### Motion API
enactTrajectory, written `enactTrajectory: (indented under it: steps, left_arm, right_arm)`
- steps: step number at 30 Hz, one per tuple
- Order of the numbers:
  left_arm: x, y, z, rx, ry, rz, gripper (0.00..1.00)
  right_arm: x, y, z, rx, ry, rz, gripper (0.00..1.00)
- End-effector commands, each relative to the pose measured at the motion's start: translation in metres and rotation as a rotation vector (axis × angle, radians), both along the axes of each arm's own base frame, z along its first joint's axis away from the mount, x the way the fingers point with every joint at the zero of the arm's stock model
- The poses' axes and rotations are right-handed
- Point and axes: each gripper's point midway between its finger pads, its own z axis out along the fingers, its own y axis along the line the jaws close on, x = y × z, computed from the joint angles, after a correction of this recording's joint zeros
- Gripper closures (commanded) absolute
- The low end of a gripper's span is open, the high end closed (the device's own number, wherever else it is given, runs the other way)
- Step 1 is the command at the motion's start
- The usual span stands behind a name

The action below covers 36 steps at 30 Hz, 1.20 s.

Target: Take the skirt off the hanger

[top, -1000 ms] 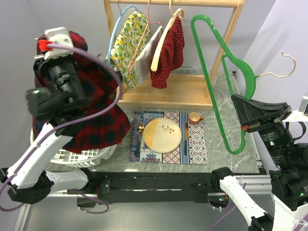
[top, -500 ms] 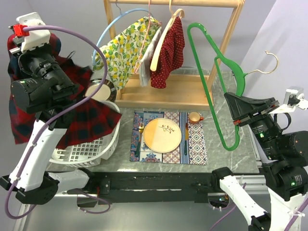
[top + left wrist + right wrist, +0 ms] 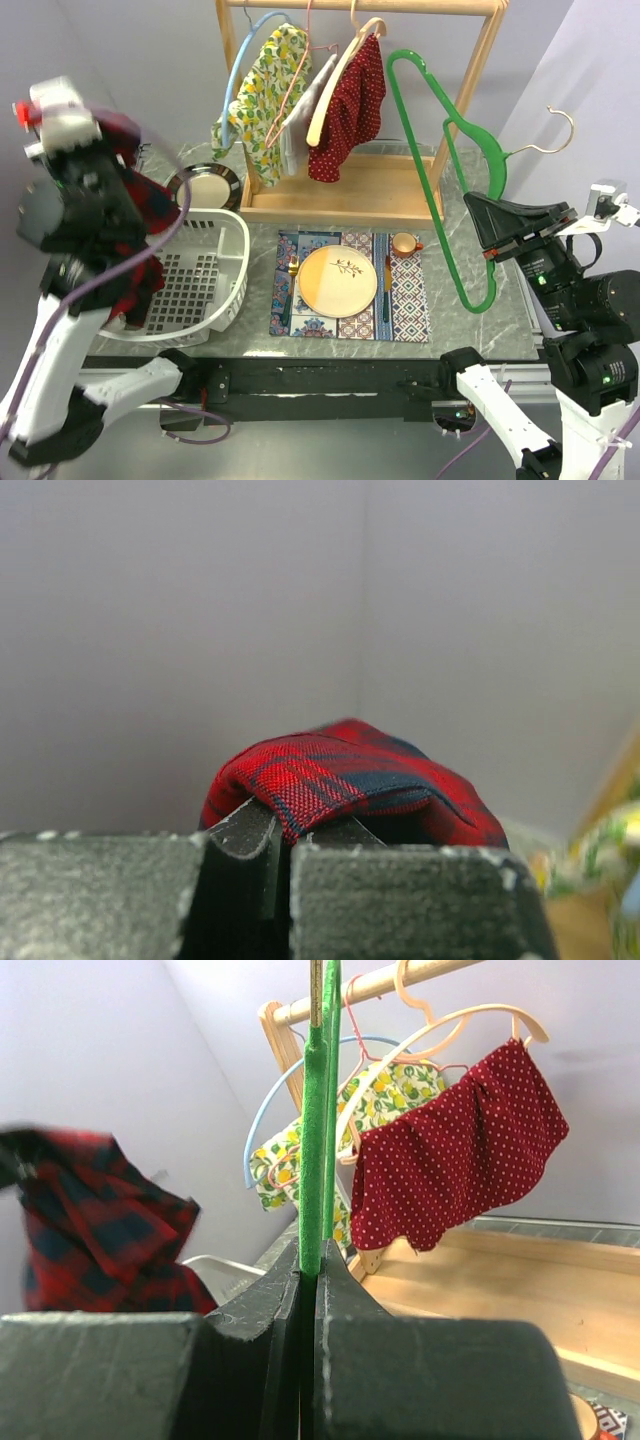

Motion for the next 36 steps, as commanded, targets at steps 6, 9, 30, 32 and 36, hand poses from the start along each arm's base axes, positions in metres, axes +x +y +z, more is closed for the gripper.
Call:
enactTrajectory:
  steps: [6, 9, 30, 32, 36]
  left_arm:
    - [0.018, -0.019, -0.179, -0.322, 0.276, -0.073, 0.98]
    - [0.025, -0.022, -0.218, -0.370, 0.344, -0.106, 0.99]
    - [-0.011, 0.063, -0.376, -0.891, 0.340, 0.430, 0.21]
    - [-0.013, 0.068, -0.355, -0.879, 0.293, 0.440, 0.01]
    - [-0.012, 0.080, -0.266, -0.786, 0.140, 0.387, 0.03]
  right_arm:
    - [0.006, 0.007, 0.002, 0.016, -0.016, 0.030, 1.00]
    - [0.009, 0.007, 0.000, 0.014, -0.013, 0.028, 1.00]
    - [0.014, 0.003, -0.007, 0.009, 0.002, -0.002, 1.00]
    - [0.014, 0.003, -0.008, 0.009, 0.009, -0.006, 1.00]
    - [0.014, 0.000, -0.012, 0.017, 0.030, -0.020, 1.00]
